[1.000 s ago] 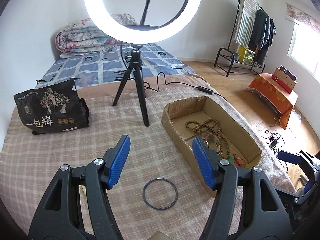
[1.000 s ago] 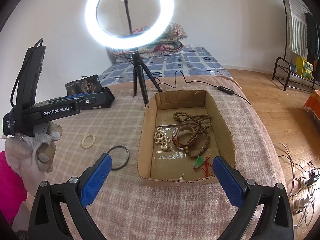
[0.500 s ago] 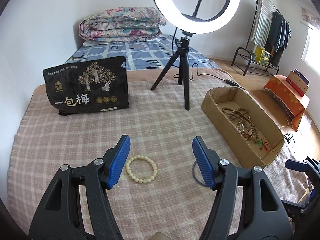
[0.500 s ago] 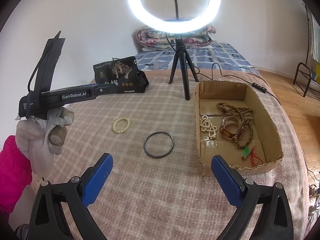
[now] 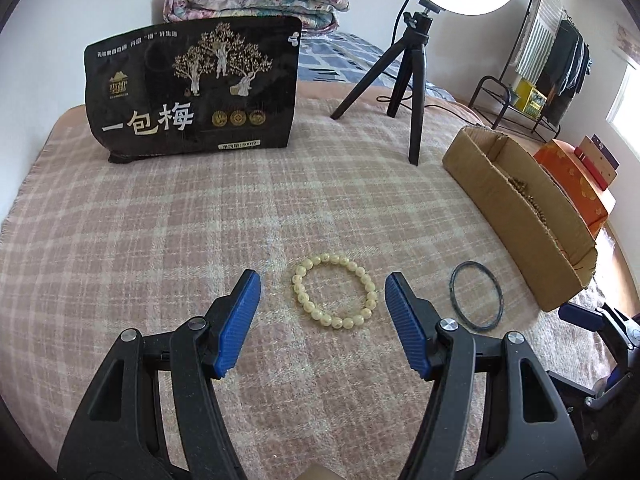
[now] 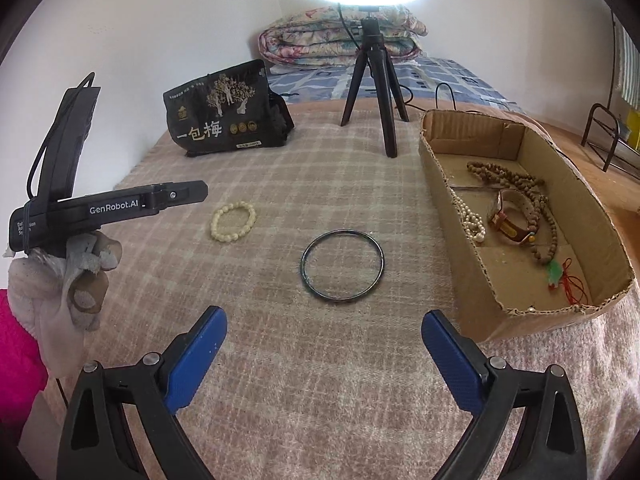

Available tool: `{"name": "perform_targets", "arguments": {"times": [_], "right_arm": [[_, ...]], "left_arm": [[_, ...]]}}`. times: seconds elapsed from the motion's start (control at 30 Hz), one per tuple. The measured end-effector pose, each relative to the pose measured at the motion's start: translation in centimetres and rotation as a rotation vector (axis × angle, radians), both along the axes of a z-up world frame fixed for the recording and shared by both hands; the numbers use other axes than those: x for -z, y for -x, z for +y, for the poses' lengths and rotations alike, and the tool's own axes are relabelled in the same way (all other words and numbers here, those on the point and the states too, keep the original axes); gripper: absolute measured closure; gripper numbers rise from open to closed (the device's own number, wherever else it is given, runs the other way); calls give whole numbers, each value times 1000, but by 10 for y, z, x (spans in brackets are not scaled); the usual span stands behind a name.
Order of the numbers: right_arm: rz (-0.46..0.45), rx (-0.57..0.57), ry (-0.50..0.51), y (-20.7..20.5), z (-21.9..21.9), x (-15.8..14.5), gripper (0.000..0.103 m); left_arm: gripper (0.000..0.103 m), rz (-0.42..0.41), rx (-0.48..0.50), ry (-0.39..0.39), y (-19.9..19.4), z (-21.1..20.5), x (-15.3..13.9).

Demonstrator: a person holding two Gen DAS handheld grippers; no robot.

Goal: Organize jewelry
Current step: 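Close the left gripper on the cream bracelet while the right grips the black ring's rim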

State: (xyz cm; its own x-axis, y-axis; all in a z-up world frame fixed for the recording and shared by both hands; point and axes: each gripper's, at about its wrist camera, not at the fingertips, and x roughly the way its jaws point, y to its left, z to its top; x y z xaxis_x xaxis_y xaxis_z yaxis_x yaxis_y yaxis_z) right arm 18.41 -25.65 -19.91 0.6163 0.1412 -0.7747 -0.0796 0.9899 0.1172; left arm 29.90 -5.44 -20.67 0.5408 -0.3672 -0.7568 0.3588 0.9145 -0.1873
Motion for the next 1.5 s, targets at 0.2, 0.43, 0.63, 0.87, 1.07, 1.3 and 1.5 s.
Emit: {"name": "perform_targets", "arguments": {"times": [0.2, 0.43, 0.63, 0.87, 1.07, 1.3, 1.5], "right_arm": [[11, 5, 53, -14, 14, 13, 4], [31, 54, 94, -30, 15, 23, 10], [53, 88, 81, -44, 10, 28, 14], [73, 97, 126, -54, 15, 36, 20], [93, 99, 149, -61, 15, 46, 24], [91, 80, 160, -64, 18, 47, 31], [82, 75, 116, -62, 13, 45, 32]], "left_arm": [[37, 45, -26, -8, -18, 5, 25], [55, 87, -23, 36, -34, 8, 41], [62, 90, -12, 71, -41, 8, 45], [71, 76, -12, 68, -42, 7, 47], [80, 64, -12, 62, -39, 11, 47], [95, 67, -2, 60, -38, 10, 47], [96, 61, 4, 55, -37, 8, 46]]}}
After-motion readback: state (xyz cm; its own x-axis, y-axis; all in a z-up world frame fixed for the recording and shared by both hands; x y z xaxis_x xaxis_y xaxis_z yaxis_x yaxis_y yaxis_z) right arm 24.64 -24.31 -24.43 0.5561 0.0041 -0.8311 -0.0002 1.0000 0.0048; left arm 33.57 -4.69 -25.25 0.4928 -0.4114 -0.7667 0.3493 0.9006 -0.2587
